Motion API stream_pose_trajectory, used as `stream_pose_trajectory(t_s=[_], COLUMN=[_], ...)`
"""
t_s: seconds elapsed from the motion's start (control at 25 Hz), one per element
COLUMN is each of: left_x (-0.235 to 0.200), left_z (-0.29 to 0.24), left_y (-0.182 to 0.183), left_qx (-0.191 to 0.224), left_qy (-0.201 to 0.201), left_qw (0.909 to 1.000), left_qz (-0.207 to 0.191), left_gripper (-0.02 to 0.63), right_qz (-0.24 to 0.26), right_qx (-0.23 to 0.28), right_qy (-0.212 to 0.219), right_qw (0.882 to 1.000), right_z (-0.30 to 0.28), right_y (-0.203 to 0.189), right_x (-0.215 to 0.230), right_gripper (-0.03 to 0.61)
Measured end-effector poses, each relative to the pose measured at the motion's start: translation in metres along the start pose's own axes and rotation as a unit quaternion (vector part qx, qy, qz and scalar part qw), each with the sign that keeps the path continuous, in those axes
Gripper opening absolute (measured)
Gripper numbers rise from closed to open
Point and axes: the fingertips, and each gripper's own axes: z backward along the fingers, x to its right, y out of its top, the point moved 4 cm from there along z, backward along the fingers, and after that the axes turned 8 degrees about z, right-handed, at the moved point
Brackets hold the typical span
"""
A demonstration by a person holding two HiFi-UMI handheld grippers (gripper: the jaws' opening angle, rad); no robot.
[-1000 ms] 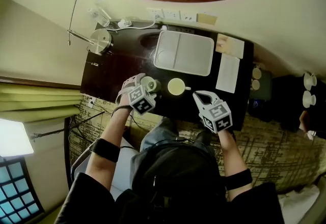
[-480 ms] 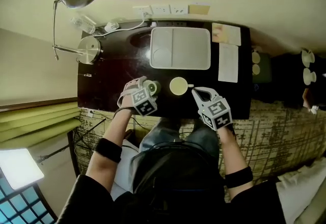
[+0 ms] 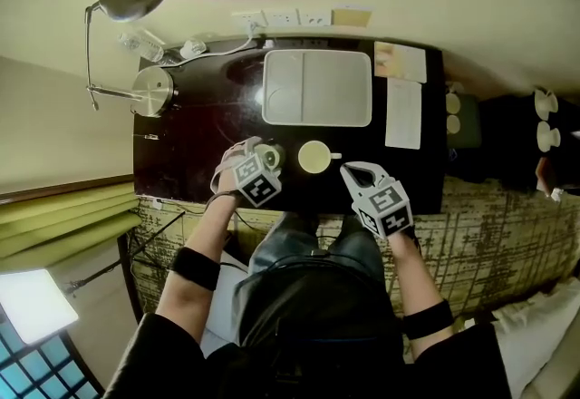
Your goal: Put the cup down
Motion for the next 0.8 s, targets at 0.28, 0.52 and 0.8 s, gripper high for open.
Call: stream_pose_trajectory(t_s=[0.28,0.52,0.8], left_x=[-0.016,-0.047,-0.075], left_z=[0.021,0.039,0.041], left_y=[0.026,0.064,0.107], left_qx=[0.009,0.026,0.032], left_qy=[0.000,0.020,0.030], left_qw=[0.9999,0.9987,0.9959], left_qz=[-0.015,-0.040,-0.080], left_gripper=[0.385,0.385,0.385], right_qz=[0.016,0.031,0.052], right_qx=[0.014,0.033,0.059], right_qy=[0.016,0.027,0.024], right_qw=[1.000,0.999,0.997], right_z=[-0.007,-0.012,-0.011], right_y=[0.014,0.038,0.063], right_x=[-0.013,-0.020,-0.019], right_gripper=[0.002,0.002,0.002])
